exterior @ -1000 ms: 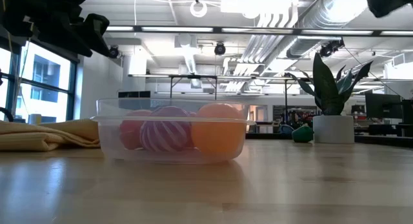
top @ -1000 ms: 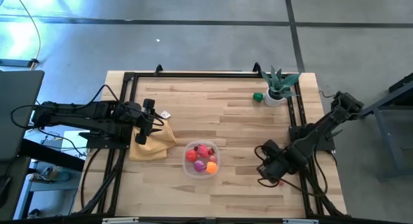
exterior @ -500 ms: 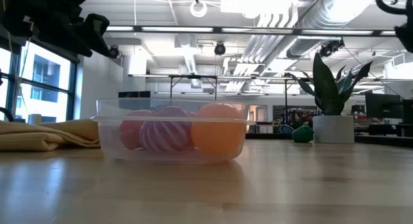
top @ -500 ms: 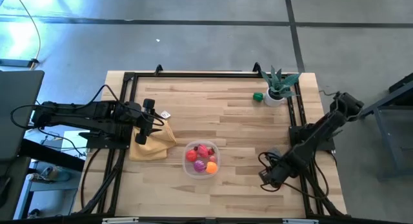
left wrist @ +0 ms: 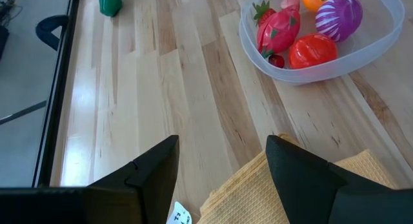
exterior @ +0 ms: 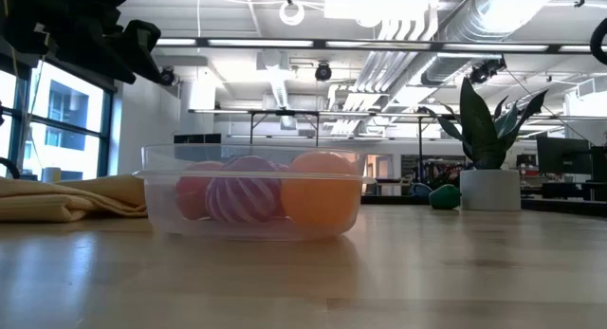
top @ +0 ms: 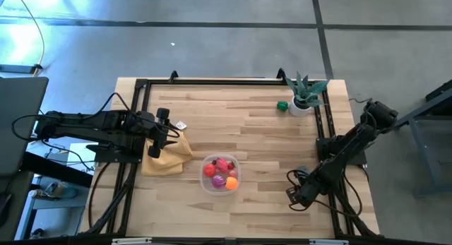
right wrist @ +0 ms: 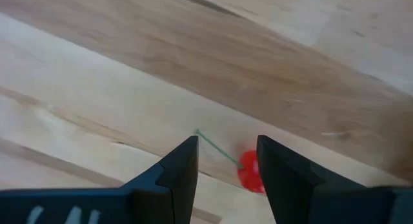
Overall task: Pick and placing Produce into tupperware
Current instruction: Put the red cherry into the transparent bin
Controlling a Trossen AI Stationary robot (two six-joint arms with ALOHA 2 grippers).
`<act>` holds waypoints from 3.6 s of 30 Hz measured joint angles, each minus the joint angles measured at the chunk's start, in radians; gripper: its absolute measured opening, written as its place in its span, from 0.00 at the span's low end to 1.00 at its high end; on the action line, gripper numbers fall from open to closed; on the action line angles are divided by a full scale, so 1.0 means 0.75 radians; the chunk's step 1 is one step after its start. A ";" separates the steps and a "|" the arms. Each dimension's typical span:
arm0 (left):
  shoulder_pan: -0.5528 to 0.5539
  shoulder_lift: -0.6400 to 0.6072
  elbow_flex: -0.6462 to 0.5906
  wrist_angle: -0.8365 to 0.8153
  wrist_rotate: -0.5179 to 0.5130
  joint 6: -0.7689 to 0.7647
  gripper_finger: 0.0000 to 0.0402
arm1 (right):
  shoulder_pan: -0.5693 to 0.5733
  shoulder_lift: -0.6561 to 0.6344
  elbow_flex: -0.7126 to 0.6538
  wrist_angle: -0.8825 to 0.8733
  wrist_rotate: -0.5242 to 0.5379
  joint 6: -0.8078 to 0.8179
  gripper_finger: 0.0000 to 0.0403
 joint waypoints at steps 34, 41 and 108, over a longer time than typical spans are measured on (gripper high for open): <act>0.000 0.000 0.000 0.000 0.000 0.000 0.55 | -0.005 0.001 -0.021 -0.129 0.150 -0.482 0.40; 0.000 0.000 0.000 0.000 0.000 0.000 0.55 | -0.024 0.001 -0.013 -0.145 0.186 -0.593 0.40; 0.000 0.000 0.000 0.000 0.000 0.000 0.55 | 0.327 0.004 -0.024 -0.116 0.276 -0.337 0.40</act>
